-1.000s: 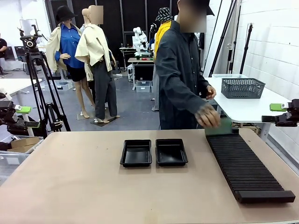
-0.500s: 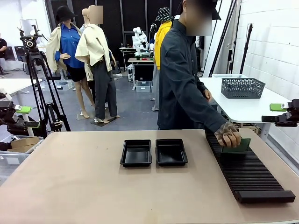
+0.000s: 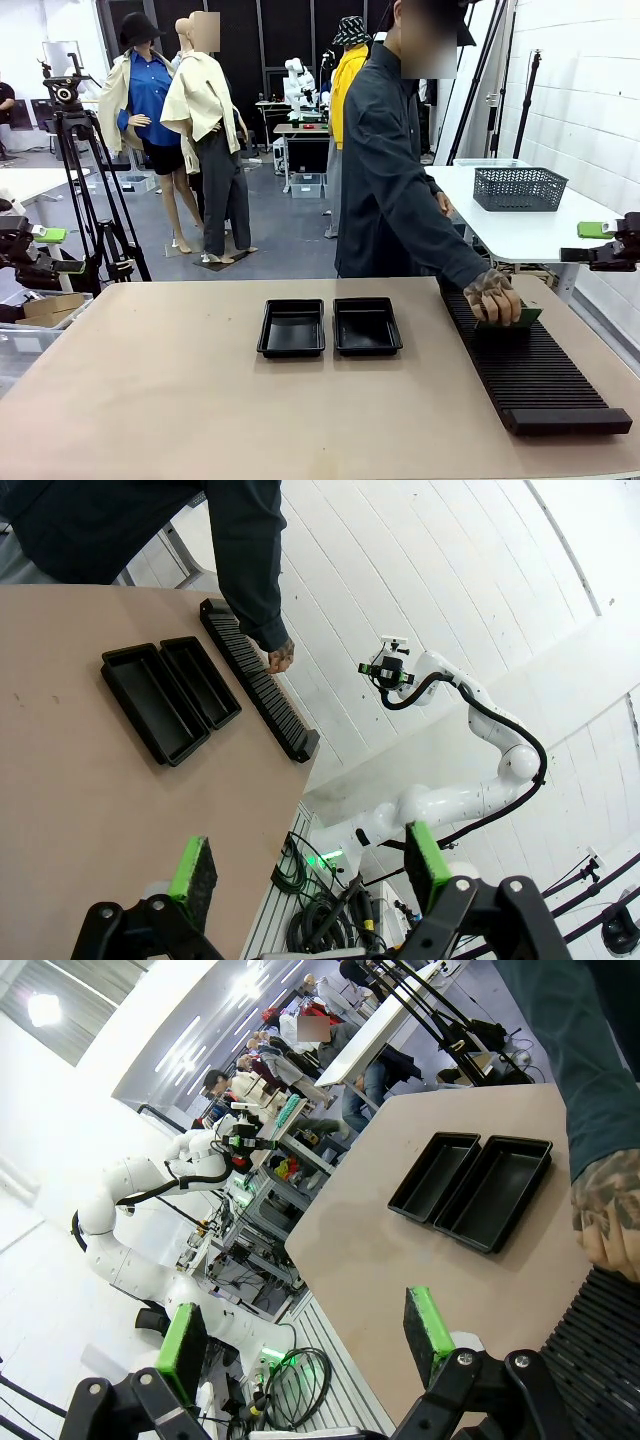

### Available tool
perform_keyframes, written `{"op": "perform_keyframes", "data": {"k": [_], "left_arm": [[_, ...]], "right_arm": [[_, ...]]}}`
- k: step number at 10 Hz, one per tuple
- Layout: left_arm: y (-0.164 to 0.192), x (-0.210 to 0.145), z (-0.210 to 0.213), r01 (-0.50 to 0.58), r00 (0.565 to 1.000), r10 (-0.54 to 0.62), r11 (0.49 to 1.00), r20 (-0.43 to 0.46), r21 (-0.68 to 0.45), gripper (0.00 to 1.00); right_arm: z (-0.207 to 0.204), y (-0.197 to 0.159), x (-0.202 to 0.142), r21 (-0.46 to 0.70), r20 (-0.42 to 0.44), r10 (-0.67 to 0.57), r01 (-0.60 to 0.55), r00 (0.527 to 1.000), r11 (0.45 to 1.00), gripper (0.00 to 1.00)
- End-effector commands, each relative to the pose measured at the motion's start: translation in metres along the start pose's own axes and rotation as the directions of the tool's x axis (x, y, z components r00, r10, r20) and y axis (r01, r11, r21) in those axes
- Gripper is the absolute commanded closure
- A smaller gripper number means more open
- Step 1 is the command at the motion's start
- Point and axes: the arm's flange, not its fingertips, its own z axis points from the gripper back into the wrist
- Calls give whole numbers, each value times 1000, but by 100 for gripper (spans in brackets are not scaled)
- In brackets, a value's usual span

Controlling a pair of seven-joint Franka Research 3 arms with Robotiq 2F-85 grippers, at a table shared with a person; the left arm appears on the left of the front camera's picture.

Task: Inspect and transfer BCBs to ESD trays.
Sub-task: Pick up the Blank PCB from the PCB Rack and place it in the left ESD tray.

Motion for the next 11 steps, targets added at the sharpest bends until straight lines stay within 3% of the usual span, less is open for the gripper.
{"op": "perform_keyframes", "data": {"k": [1,11], "left_arm": [[-1,0,1,-7,1000,7,1000,3,-2,0],[-1,0,1,-7,1000,7,1000,3,-2,0]], "right_arm": [[1,0,-1,11,-1,0,0,1000,1000,0],[1,0,-1,11,-1,0,0,1000,1000,0]]}}
